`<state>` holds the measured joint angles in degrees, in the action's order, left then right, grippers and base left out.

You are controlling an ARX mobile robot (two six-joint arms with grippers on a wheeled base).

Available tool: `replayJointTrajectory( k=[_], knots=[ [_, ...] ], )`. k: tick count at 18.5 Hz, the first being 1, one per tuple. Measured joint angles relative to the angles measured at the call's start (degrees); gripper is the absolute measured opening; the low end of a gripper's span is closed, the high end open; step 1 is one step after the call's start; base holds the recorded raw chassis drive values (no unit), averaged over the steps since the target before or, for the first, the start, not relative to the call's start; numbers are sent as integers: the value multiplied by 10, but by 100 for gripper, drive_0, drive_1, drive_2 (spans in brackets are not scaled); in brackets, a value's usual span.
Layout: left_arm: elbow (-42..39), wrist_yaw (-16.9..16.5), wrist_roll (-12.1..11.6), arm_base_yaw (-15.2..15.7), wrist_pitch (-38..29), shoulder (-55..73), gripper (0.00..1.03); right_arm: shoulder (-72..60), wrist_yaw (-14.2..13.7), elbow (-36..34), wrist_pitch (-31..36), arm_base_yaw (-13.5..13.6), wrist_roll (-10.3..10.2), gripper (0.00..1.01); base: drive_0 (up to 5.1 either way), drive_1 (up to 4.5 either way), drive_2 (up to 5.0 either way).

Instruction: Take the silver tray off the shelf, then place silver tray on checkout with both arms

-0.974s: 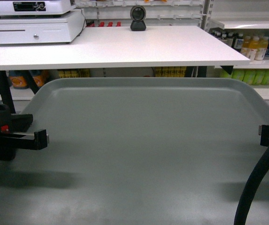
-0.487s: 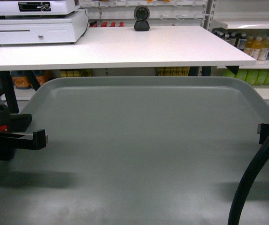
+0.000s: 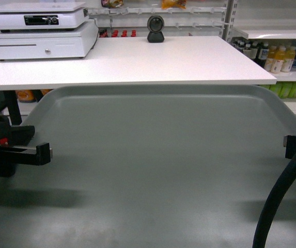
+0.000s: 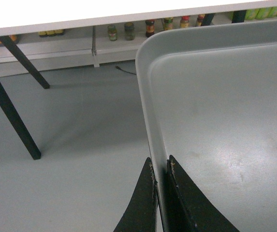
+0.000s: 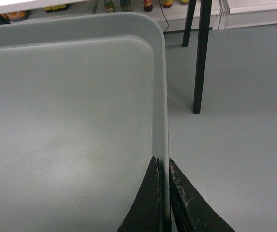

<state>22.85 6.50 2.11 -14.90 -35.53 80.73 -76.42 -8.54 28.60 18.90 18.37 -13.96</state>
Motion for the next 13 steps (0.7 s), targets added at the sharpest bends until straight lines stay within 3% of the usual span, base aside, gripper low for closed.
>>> replayJointTrajectory(
  k=[13],
  knots=[
    [1,-1,0,0,0,-1,4,0,-2,0,0,0,0,2,0,0,0]
  ],
)
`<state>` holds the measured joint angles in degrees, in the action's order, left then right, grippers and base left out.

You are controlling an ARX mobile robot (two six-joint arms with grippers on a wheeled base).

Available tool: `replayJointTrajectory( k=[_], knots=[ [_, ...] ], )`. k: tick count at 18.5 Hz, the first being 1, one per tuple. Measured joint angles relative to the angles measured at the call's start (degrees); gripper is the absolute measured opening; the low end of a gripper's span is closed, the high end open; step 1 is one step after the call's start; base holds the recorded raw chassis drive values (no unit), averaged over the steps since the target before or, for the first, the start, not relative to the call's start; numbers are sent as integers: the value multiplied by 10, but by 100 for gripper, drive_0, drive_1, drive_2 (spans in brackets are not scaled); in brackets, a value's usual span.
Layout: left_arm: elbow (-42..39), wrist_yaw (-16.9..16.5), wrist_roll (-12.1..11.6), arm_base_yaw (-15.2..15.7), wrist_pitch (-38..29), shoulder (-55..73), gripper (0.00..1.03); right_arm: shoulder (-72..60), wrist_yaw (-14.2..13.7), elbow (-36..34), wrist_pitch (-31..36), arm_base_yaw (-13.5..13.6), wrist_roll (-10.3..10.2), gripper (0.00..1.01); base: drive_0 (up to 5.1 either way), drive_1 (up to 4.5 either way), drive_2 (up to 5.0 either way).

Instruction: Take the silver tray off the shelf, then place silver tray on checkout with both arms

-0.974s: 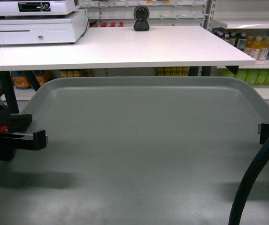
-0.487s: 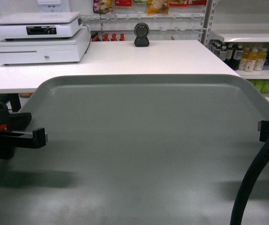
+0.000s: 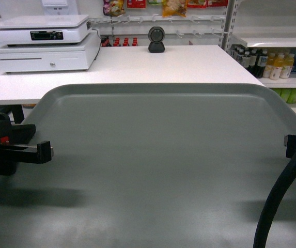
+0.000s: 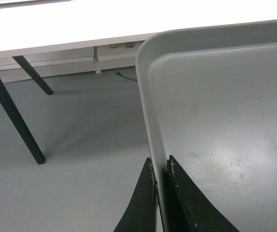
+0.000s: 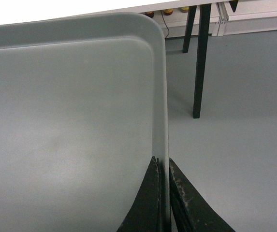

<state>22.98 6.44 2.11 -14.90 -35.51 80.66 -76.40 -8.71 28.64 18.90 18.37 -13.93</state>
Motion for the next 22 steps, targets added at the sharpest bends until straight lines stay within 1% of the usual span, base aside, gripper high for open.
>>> replayJointTrajectory(
  k=[2,3,22],
  knots=[
    [0,0,0,0,0,0,4,0,0,0,0,0,0,2,0,0,0],
    [0,0,0,0,0,0,4,0,0,0,0,0,0,2,5,309,-300],
    [0,0,0,0,1,2,4,0,0,0,0,0,0,2,8,435,-420]
  ],
)
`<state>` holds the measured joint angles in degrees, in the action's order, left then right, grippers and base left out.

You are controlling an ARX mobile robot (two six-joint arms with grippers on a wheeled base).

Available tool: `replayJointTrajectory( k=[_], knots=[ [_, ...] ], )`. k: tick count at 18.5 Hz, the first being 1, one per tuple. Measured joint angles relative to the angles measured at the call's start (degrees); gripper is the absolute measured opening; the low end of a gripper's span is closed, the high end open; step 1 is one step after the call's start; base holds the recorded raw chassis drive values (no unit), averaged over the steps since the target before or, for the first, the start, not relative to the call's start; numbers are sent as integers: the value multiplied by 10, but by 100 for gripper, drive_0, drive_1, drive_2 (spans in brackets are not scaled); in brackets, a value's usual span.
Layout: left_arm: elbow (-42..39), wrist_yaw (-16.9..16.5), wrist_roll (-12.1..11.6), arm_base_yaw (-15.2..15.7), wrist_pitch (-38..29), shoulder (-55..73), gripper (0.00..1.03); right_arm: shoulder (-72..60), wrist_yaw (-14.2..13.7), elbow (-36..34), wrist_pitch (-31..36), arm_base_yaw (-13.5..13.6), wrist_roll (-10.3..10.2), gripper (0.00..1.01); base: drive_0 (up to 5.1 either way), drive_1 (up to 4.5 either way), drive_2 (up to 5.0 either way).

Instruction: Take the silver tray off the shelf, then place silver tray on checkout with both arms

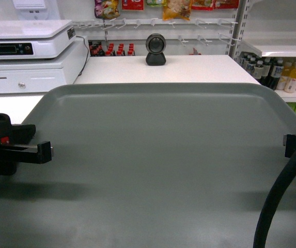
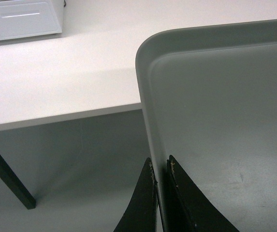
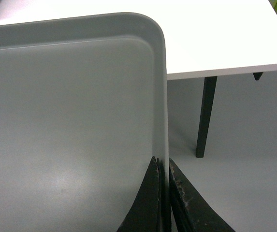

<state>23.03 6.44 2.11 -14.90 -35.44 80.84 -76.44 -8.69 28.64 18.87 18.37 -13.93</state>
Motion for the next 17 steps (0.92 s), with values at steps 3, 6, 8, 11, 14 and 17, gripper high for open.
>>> replayJointTrajectory(
  k=[3,6,8,11,14,17],
  knots=[
    [0,0,0,0,-2,0,4,0,0,0,2,0,0,2,1,429,-426],
    [0,0,0,0,-3,0,4,0,0,0,2,0,0,2,-3,424,-431],
    [0,0,0,0,2,0,4,0,0,0,-2,0,0,2,-13,414,-441],
    [0,0,0,0,-1,0,4,0,0,0,1,0,0,2,-8,419,-435],
    [0,0,0,0,-1,0,4,0,0,0,2,0,0,2,-7,419,-433],
    [0,0,0,0,-1,0,4,0,0,0,1,0,0,2,-9,416,-433]
  ],
)
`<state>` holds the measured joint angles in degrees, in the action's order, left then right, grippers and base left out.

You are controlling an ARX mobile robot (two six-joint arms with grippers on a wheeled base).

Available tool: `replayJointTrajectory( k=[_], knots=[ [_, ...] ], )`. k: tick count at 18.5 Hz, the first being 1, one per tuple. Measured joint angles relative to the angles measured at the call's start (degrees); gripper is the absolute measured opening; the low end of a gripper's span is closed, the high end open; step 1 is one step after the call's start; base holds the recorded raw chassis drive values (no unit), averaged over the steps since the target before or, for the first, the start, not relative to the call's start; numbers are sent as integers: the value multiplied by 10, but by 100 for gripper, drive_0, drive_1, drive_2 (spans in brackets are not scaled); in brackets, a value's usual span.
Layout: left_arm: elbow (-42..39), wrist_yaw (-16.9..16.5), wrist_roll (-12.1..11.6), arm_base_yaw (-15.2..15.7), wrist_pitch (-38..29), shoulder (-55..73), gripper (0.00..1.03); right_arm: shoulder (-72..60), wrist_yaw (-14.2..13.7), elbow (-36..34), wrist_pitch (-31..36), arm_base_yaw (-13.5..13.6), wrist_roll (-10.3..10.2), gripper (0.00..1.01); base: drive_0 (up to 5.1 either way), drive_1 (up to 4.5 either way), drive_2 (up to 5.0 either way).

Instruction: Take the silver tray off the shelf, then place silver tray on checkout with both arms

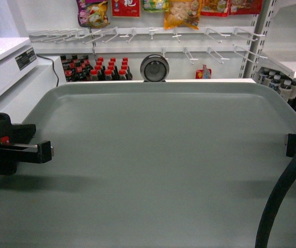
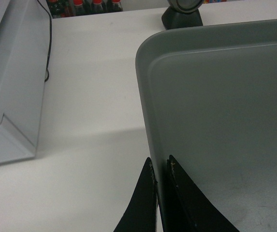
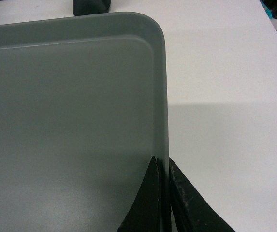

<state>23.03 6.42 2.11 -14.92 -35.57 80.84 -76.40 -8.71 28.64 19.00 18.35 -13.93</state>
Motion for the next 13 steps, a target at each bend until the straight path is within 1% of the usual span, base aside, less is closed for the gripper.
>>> replayJointTrajectory(
  k=[7,9,13],
  knots=[
    [0,0,0,0,0,0,4,0,0,0,-2,0,0,2,-5,413,-424],
    [0,0,0,0,0,0,4,0,0,0,1,0,0,2,3,110,-105],
    [1,0,0,0,0,1,4,-2,1,0,1,0,0,2,0,0,0]
  ],
)
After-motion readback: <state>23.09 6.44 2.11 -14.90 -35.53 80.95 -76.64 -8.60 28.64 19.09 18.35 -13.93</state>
